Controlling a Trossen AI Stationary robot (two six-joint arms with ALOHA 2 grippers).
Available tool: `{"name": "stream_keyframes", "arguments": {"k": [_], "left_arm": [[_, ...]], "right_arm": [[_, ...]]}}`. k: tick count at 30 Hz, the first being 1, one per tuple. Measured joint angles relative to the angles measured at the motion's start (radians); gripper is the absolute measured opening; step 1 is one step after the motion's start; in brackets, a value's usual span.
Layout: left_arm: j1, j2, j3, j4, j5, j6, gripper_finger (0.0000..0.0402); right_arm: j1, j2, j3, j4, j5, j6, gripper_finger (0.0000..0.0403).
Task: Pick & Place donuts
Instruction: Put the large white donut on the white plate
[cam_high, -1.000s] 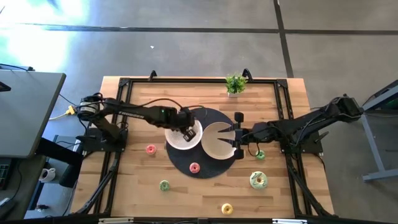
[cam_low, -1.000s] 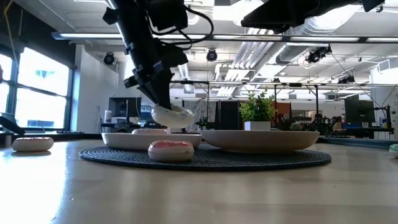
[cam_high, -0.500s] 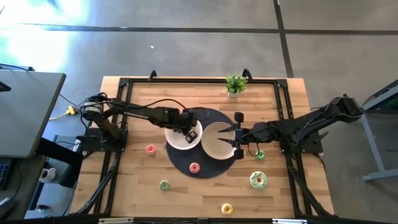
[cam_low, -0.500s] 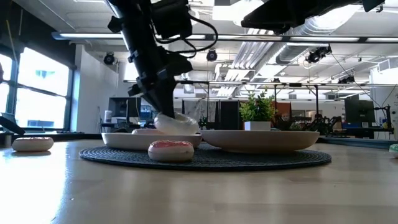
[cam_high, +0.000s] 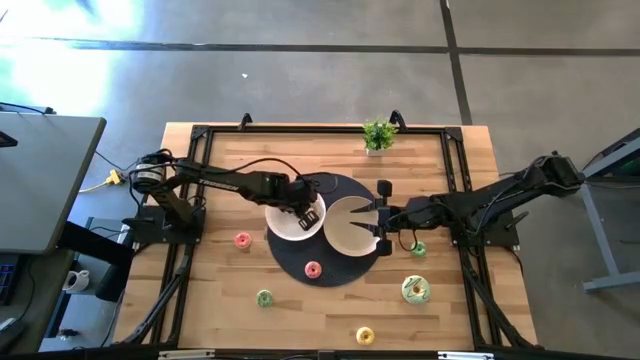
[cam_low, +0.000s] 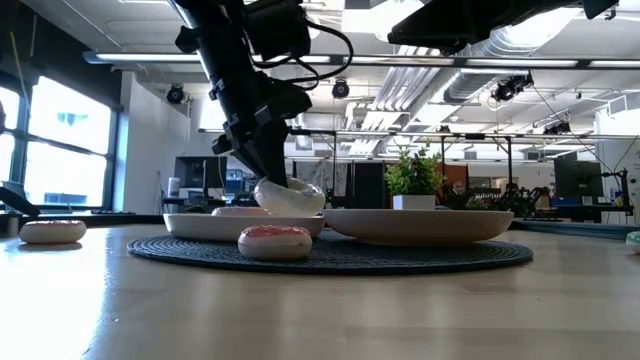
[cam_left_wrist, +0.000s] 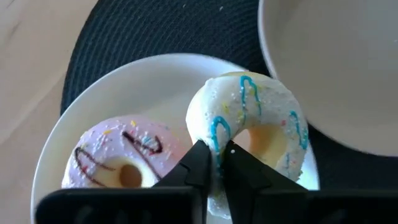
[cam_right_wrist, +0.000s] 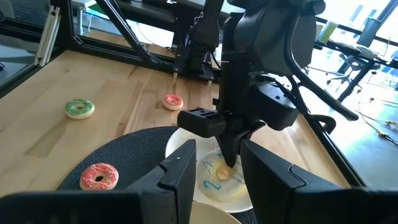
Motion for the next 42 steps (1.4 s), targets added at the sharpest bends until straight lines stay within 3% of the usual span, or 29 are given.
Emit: {"name": "stream_keyframes", "arguments": {"k": [9,21,34,42], "left_arm": [[0.0,0.0,0.0,0.007,-0.003,0.0,0.0099],[0.0,0.0,0.0,-0.066,-0.007,-0.035,0.0101],[0.006,-0.001,0.0,-0.004,0.03,0.064,0.0102],[0.006,-0.001,0.0,0.045,-0.009,0.086,0.0102]], "right_arm": [[0.0,0.0,0.0,0.0,0.0,0.0,0.0124],[0.0,0.0,0.0,0.0,0.001,0.0,0.0124],[0.0,0.0,0.0,0.0,0.0,0.001,0.0124],[0.0,0.0,0.0,0.0,0.0,-0.003,0.0124]]}}
